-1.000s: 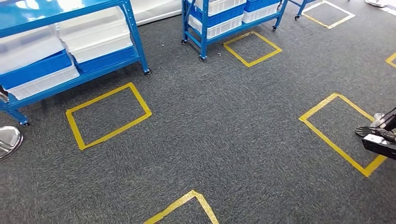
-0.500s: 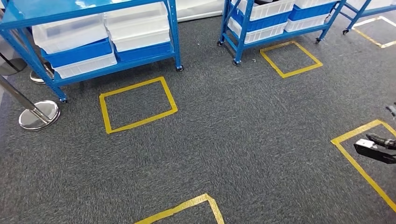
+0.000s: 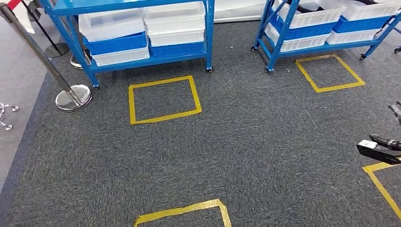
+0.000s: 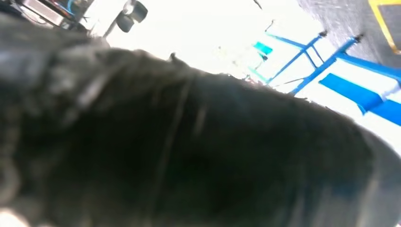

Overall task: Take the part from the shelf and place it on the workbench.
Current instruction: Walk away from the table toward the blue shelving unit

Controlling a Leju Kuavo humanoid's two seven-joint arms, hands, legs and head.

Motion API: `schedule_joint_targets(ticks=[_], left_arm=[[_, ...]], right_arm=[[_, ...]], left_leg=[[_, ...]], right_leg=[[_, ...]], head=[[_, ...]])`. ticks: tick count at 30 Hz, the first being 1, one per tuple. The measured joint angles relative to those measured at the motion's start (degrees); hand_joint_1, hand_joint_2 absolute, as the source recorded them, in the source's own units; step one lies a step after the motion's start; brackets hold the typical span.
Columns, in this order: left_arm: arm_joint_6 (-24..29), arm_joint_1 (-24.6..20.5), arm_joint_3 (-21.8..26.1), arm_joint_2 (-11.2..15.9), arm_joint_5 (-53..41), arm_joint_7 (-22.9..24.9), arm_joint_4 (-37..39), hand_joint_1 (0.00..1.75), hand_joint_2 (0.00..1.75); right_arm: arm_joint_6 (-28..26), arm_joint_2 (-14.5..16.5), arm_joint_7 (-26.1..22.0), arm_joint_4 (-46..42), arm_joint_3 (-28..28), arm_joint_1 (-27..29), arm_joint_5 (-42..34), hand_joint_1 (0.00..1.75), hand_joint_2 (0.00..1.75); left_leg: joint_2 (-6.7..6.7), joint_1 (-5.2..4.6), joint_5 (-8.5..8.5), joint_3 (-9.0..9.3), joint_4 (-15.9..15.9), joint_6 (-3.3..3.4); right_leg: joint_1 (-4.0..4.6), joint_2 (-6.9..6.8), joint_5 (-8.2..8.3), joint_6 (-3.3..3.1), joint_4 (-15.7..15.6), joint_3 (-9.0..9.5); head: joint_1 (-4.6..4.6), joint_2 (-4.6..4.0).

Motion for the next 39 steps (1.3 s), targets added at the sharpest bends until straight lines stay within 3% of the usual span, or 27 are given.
schedule_joint_targets(ticks=[2,4,6,7,8,9,11,13,14,15,18,19,24,26,28,30,33,34,37,39], left_arm=[[0.1,0.0,0.0,0.0,0.0,0.0,0.0,0.0,0.0],[0.3,0.1,-0.1,-0.1,0.0,0.0,0.0,0.0,0.0],[0.4,0.0,-0.1,-0.1,0.0,0.1,0.0,0.0,0.0],[0.5,0.0,-0.1,-0.1,0.0,0.1,0.0,0.0,0.0],[0.6,-0.1,-0.1,-0.1,0.0,0.1,0.0,0.0,0.0],[0.7,-0.1,-0.1,-0.1,0.0,0.2,0.0,0.0,0.0],[0.8,-0.1,-0.1,-0.2,0.0,0.3,0.0,0.0,0.0],[1.0,-0.1,-0.1,-0.2,0.0,0.3,0.0,0.0,0.0],[1.1,-0.2,-0.1,-0.2,0.0,0.3,0.0,0.0,0.0],[1.2,-0.2,-0.1,-0.2,0.0,0.3,0.0,0.0,0.0],[1.4,-0.3,-0.1,-0.2,0.0,0.4,0.0,0.0,0.0],[1.5,-0.3,-0.1,-0.2,0.0,0.4,0.0,0.0,0.0],[1.6,-0.3,-0.1,-0.2,0.0,0.4,0.0,0.0,0.0],[1.8,-0.3,-0.1,-0.2,0.0,0.5,0.0,0.0,0.0],[2.0,-0.3,-0.1,-0.2,0.0,0.6,0.0,0.0,0.87],[2.2,-0.4,-0.1,-0.2,0.0,0.8,0.0,0.0,1.75],[2.3,-0.4,-0.2,-0.2,0.1,1.0,0.0,0.0,1.75],[2.4,-0.4,-0.2,-0.2,0.2,1.0,0.0,0.0,1.75],[2.7,-0.4,-0.2,-0.2,0.2,1.1,0.0,0.0,1.75],[2.8,-0.4,-0.2,-0.2,0.5,1.2,0.0,0.0,1.75]], right_arm=[[-0.1,-0.1,-0.3,0.1,0.3,-0.3,0.0,0.0,0.0],[-0.4,-0.3,-0.6,0.2,0.5,-0.6,-0.1,0.0,0.0],[-0.7,-0.5,-0.8,0.4,0.6,-0.8,-0.2,0.0,0.0],[-0.8,-0.4,-0.9,0.6,0.6,-0.8,-0.2,0.0,0.0],[-0.9,-0.3,-0.9,0.8,0.8,-0.8,-0.3,0.0,0.0],[-1.0,-0.2,-1.0,1.0,0.9,-0.8,-0.3,0.0,0.0],[-1.1,-0.1,-1.0,1.3,1.1,-1.1,-0.4,0.0,0.0],[-1.3,-0.1,-1.0,1.5,1.2,-1.6,-0.4,0.0,0.0],[-1.4,-0.1,-1.0,1.6,1.3,-1.7,-0.5,0.0,0.0],[-1.4,-0.1,-1.1,1.8,1.4,-1.8,-0.5,0.0,0.0],[-1.6,-0.1,-1.1,2.0,1.5,-2.0,-0.5,0.0,0.0],[-1.7,-0.1,-1.1,2.0,1.5,-2.1,-0.6,0.0,0.0],[-1.7,-0.1,-1.1,2.3,1.6,-2.4,-0.6,0.0,0.0],[-1.8,-0.1,-1.1,2.4,1.6,-2.5,-0.6,0.0,0.87],[-2.0,-0.1,-1.2,2.6,1.8,-2.8,-0.6,0.0,1.75],[-2.1,-0.1,-1.4,2.8,2.0,-3.0,-0.6,0.0,1.75],[-2.1,0.0,-1.5,3.1,2.4,-3.4,-0.6,0.0,0.44],[-2.2,0.0,-1.5,3.2,2.5,-3.5,-0.6,0.0,0.44],[-2.4,0.0,-1.5,3.3,2.6,-3.7,-0.8,0.0,1.75],[-2.4,0.0,-1.8,3.3,2.7,-3.7,-1.1,0.0,1.75]], left_leg=[[-1.04,0.18,0.61,0.43,-1.0,0.24],[-1.68,0.59,1.37,1.19,-2.4,0.57],[-2.12,0.72,1.66,1.45,-2.9,0.75],[-2.39,0.72,1.64,1.41,-2.8,0.77],[-2.7,0.71,1.56,1.39,-2.7,0.73],[-2.99,0.74,1.41,1.35,-2.4,0.65],[-3.49,0.87,0.86,1.28,-1.5,0.25],[-3.91,0.81,0.2,0.88,-0.4,-0.4],[-4.08,0.72,-0.03,0.63,0.0,-0.69],[-4.2,0.6,-0.21,0.36,0.3,-0.52],[-4.27,0.52,-0.33,0.15,0.3,1.23],[-4.27,0.53,-0.26,0.21,0.2,1.45],[-4.27,0.7,-0.13,0.38,0.0,1.05],[-4.27,0.75,-0.07,0.43,-0.2,0.52],[-4.27,0.83,-0.06,0.5,-0.3,-0.34],[-4.27,0.87,-0.08,0.62,-0.3,-0.88],[-4.28,0.87,-0.12,0.72,-0.3,-1.03],[-4.28,0.87,-0.14,0.71,-0.3,-1.08],[-4.28,0.86,-0.17,0.69,-0.3,-1.16],[-4.28,0.84,-0.18,0.67,-0.2,-1.18]], right_leg=[[-0.17,-0.03,-0.03,0.63,-0.3,0.44],[-0.38,2.81,-1.61,1.08,1.7,-0.31],[-0.61,5.7,-4.76,1.37,7.9,-3.47],[-0.67,6.1,-5.9,1.56,11.2,-5.29],[-0.8,6.21,-6.1,1.76,13.2,-6.56],[-0.96,6.22,-5.2,1.96,13.3,-6.91],[-1.36,6.23,-1.25,2.31,8.0,-4.77],[-1.42,6.49,0.9,2.23,2.5,-2.36],[-1.38,6.58,1.05,1.97,1.3,-1.92],[-1.28,6.64,0.82,1.68,1.1,-1.93],[-1.21,6.53,0.91,1.24,0.9,-1.88],[-1.11,6.54,0.87,1.12,0.9,-1.83],[-0.72,6.51,0.73,0.51,1.0,-1.77],[-0.67,6.51,0.7,0.46,1.0,-1.8],[-0.59,6.51,0.67,0.42,1.1,-1.82],[-0.48,6.51,0.65,0.38,1.1,-1.83],[-0.48,6.5,0.64,0.37,1.1,-1.83],[-0.51,6.5,0.63,0.37,1.1,-1.82],[-0.61,6.5,0.63,0.38,1.0,-1.8],[-0.64,6.5,0.64,0.39,1.0,-1.76]], head=[[0.01,0.01],[0.03,0.02],[0.03,0.01],[0.04,0.0],[0.02,0.0],[0.02,0.01],[0.03,0.01],[0.03,-0.01],[0.01,0.0],[-0.01,0.01],[-0.03,0.0],[-0.03,-0.01],[-0.03,0.0],[-0.03,0.0],[-0.03,-0.01],[-0.03,-0.01],[-0.03,0.0],[-0.02,0.0],[-0.02,0.0],[-0.02,0.0]])
